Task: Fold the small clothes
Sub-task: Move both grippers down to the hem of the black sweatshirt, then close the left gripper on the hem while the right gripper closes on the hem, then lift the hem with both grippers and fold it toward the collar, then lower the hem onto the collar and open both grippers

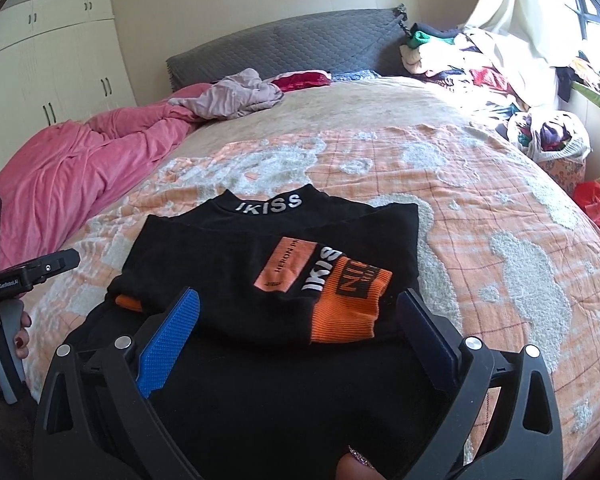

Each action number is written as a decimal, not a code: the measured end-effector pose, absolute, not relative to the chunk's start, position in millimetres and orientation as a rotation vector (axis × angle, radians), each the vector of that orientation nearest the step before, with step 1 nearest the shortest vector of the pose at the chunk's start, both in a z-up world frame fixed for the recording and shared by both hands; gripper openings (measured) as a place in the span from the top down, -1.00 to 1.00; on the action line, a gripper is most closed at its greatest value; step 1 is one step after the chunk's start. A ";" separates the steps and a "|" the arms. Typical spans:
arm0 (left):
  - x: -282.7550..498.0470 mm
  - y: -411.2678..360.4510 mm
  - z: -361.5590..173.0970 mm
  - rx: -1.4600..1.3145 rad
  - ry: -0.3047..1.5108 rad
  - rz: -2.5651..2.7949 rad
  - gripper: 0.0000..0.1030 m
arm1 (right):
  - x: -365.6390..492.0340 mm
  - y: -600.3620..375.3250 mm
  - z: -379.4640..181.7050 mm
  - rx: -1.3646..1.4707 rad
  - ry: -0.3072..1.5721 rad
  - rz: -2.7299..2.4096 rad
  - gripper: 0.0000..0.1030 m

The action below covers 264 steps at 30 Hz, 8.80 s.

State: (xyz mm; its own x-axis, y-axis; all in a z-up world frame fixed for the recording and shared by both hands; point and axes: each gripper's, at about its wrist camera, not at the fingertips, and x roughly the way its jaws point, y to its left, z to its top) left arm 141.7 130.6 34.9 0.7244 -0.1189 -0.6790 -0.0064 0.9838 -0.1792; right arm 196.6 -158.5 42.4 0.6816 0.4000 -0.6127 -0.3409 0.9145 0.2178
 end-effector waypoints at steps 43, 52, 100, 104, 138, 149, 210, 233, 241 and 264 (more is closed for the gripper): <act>-1.8 146.7 -46.0 -0.392 1.021 -0.090 -0.19 | 95.1 -152.7 15.4 0.067 0.824 0.545 -0.91; -11.4 141.0 -44.1 -0.342 1.021 -0.100 0.92 | 73.7 -151.4 3.1 0.049 0.903 0.556 -0.91; -40.6 120.6 -1.1 -0.227 0.933 -0.133 -0.49 | 27.6 -235.0 3.3 0.053 0.963 0.351 -0.91; -41.1 118.8 -5.3 -0.216 0.948 -0.116 -0.57 | 28.5 -239.8 -1.5 0.064 0.979 0.339 -0.91; -43.1 145.1 -45.0 -0.247 1.035 -0.013 -0.54 | 60.1 -272.2 -28.7 0.110 1.137 0.506 0.53; -38.4 139.9 -60.4 -0.307 1.068 -0.062 0.18 | 66.4 -254.3 -31.9 -0.091 1.207 0.534 0.44; 12.3 170.8 36.6 -0.559 0.717 -0.141 0.92 | 100.6 -292.6 78.1 0.383 0.596 0.483 0.89; 88.3 185.2 62.7 -0.521 0.659 -0.106 0.92 | 168.7 -270.7 95.6 0.358 0.578 0.444 0.89; 123.6 192.4 67.9 -0.505 0.656 -0.077 0.93 | 204.5 -261.0 94.7 0.323 0.581 0.420 0.89; 216.5 192.8 39.2 -0.400 0.691 -0.004 0.93 | 300.8 -242.0 42.3 0.231 0.690 0.312 0.89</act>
